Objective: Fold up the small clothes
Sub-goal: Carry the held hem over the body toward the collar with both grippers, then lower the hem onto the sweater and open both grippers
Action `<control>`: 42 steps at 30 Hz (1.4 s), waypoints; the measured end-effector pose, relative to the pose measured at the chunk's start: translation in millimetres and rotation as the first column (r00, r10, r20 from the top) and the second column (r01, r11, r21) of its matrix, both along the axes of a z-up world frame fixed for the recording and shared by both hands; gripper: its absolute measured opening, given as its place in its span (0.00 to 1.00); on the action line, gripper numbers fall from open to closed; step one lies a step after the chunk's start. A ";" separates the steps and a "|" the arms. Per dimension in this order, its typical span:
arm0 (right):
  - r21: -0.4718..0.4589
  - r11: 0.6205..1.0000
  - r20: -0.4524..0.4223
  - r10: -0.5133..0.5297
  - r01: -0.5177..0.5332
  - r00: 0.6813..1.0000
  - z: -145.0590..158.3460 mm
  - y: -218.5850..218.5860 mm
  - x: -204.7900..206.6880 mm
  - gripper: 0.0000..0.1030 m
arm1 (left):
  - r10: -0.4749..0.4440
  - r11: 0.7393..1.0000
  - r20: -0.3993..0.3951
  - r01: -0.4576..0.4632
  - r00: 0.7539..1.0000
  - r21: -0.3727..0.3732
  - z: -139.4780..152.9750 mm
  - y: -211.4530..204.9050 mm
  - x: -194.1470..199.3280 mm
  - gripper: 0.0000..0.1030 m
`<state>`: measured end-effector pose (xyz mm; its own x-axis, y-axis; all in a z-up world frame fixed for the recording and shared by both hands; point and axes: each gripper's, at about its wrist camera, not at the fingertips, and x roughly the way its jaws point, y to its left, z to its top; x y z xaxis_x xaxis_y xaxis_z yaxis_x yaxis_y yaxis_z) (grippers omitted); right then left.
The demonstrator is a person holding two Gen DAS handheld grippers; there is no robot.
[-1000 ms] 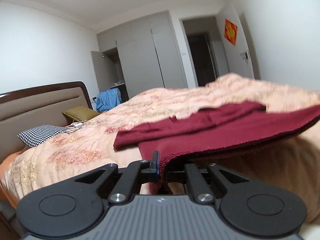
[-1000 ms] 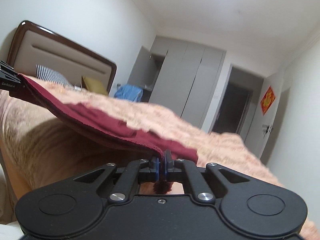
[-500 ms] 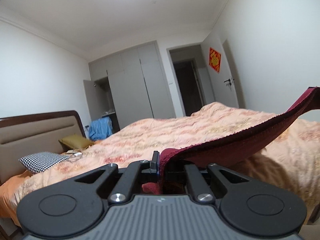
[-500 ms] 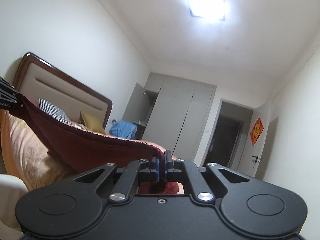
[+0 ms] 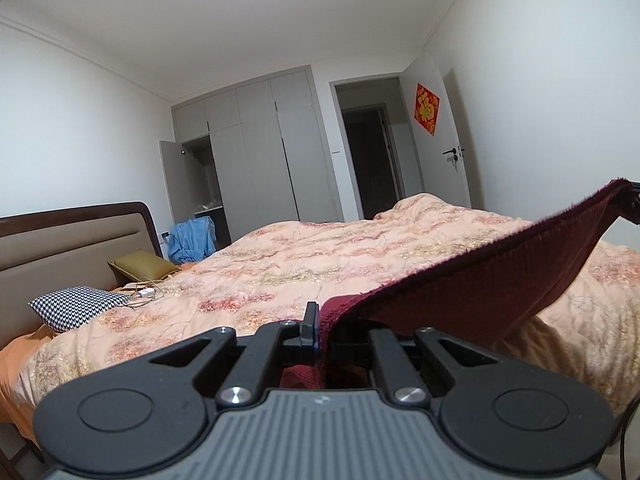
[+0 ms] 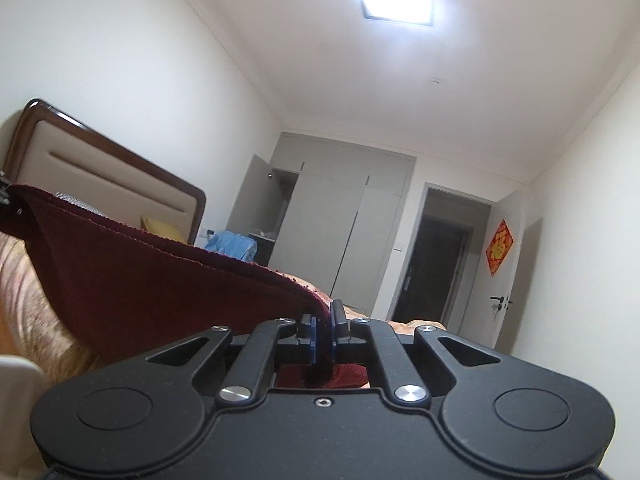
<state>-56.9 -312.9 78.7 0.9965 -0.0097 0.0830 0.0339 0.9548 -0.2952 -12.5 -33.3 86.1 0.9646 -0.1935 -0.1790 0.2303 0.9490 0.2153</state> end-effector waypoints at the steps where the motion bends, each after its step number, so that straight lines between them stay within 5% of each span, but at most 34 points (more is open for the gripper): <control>1: 0.001 1.000 0.002 -0.003 0.003 1.000 -0.2 1.0 7.9 0.06 | 0.007 1.000 0.003 -0.007 1.000 -0.001 -0.8 -2.1 2.9 0.05; 14: -0.029 0.999 -0.019 -0.022 0.021 1.000 7.3 -0.6 174.9 0.06 | 0.071 0.996 -0.083 -0.075 0.994 -0.042 10.5 -6.4 163.5 0.06; 26: 0.013 0.997 -0.285 -0.065 0.072 0.956 -56.8 -9.7 327.3 0.07 | 0.074 0.997 -0.320 -0.062 0.944 0.049 -60.3 -22.4 336.2 0.06; 30: 0.035 0.995 -0.348 -0.079 0.098 0.934 -78.5 -6.7 348.6 0.24 | 0.083 0.996 -0.388 -0.070 0.918 0.046 -89.3 -21.1 364.7 0.14; 32: 0.054 0.993 -0.374 -0.076 0.103 0.924 -89.0 -5.1 352.1 0.43 | 0.077 0.997 -0.420 -0.069 0.904 0.035 -101.5 -18.1 371.9 0.16; 34: 0.063 0.993 -0.396 -0.069 0.102 0.916 -96.5 -5.7 355.3 0.81 | 0.080 0.997 -0.441 -0.081 0.894 0.018 -111.8 -13.1 376.4 0.33; 36: 0.067 0.993 -0.400 -0.059 0.094 0.915 -101.4 -7.8 355.2 0.94 | 0.081 0.995 -0.440 -0.096 0.894 -0.012 -113.4 -7.3 374.7 0.74; 38: 0.056 0.995 -0.392 -0.057 0.085 0.918 -104.4 -6.7 353.3 0.99 | 0.094 0.991 -0.436 -0.125 0.895 -0.043 -110.4 -1.3 371.0 0.88; 42: 0.022 0.998 -0.411 -0.052 0.067 0.910 -111.7 -0.9 355.3 0.99 | 0.133 0.976 -0.402 -0.190 0.906 -0.106 -100.7 6.0 355.3 1.00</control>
